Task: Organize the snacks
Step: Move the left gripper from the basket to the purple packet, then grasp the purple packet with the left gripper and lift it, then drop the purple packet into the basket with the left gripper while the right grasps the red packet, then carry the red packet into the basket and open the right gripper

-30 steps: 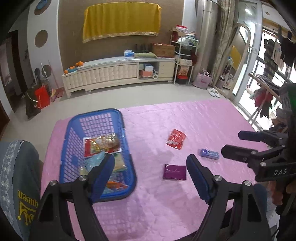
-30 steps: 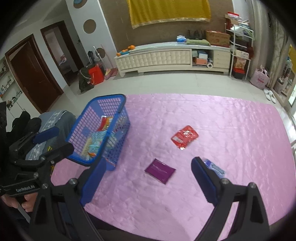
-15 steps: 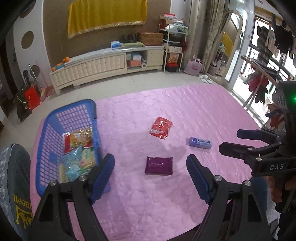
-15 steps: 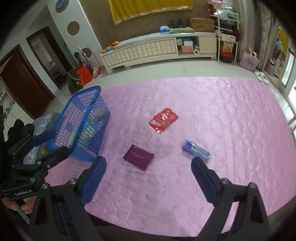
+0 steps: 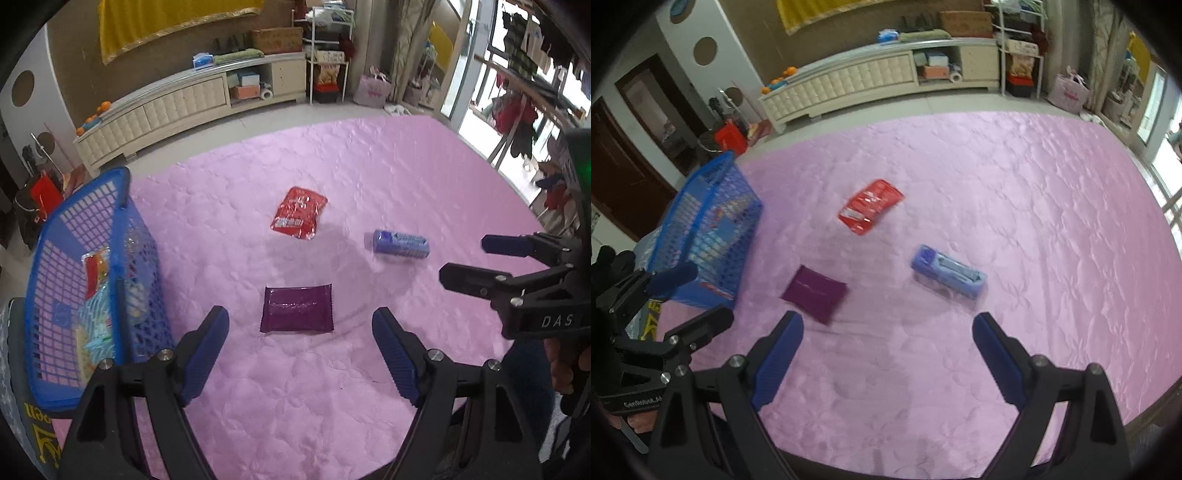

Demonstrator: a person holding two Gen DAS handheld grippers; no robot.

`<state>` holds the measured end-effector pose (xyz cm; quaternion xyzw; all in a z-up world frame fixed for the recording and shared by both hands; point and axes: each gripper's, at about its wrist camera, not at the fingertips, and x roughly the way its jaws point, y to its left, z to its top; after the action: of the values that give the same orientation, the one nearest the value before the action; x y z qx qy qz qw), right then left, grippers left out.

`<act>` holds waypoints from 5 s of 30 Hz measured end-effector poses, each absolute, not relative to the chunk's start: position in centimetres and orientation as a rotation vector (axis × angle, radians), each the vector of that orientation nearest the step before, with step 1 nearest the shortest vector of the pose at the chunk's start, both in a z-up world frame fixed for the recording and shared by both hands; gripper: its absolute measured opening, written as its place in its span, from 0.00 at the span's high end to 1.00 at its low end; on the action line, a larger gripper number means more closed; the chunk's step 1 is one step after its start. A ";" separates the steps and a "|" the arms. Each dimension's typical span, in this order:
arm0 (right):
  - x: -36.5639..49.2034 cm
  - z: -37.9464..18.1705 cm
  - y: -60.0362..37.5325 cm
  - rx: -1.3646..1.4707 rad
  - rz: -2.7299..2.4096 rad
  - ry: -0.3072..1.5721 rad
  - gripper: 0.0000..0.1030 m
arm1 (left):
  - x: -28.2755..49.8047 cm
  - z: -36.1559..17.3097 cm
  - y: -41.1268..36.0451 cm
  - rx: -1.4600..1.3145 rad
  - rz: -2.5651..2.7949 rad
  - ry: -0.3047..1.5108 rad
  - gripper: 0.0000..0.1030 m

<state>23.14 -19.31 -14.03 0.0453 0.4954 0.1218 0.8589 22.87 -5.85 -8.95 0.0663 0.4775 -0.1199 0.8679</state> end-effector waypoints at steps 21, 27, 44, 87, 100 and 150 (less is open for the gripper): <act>24.3 -21.8 -19.0 0.163 0.110 1.089 0.08 | 28.4 -18.4 -6.7 0.213 -0.374 1.158 0.24; 24.5 -23.2 -18.8 0.155 0.092 1.094 0.08 | 29.8 -20.1 -7.2 0.269 -0.408 1.175 0.24; 24.2 -23.2 -18.9 0.163 0.095 1.072 0.08 | 31.9 -21.4 -7.8 0.227 -0.339 1.219 0.23; 40.2 -18.9 -9.3 0.123 0.156 1.213 0.08 | 33.0 -6.2 9.6 -0.136 0.056 0.921 0.45; 44.3 -23.2 -5.8 0.083 0.001 1.297 0.11 | 35.4 -9.8 16.1 -0.238 0.175 1.005 0.45; 26.9 -6.0 6.0 -0.153 0.503 0.905 0.62 | 20.7 -1.1 18.8 -0.148 0.171 0.867 0.30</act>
<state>26.90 6.02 -6.00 -0.0731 0.4320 0.2403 0.8662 20.71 18.83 -1.13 -0.0716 0.4194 0.0825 0.9012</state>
